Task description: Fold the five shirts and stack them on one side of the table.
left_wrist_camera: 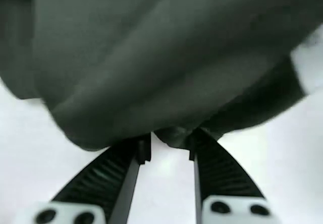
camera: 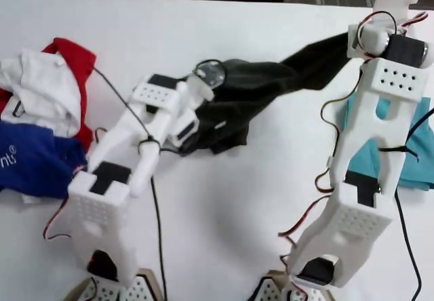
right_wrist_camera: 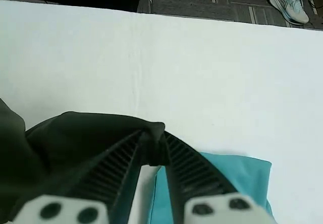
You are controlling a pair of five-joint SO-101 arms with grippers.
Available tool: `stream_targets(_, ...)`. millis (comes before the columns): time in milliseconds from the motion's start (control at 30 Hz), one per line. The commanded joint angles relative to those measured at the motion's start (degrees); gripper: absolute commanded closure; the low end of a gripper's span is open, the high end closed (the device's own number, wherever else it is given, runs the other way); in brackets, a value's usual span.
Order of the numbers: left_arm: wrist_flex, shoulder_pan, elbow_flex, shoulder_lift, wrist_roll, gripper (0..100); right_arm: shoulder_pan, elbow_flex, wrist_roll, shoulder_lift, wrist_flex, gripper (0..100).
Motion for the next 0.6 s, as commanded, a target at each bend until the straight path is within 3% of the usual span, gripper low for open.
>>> stream_targets(0,-0.53,-0.62,-0.13,-0.35,-0.35,85,-1.10,-2.37,-0.35,-4.53,-1.27,97.8)
stream_targets(567,4.04,7.03,-0.22,-0.35,-0.53,85,-1.80,-1.93,-0.35,-4.53,-1.19,97.8)
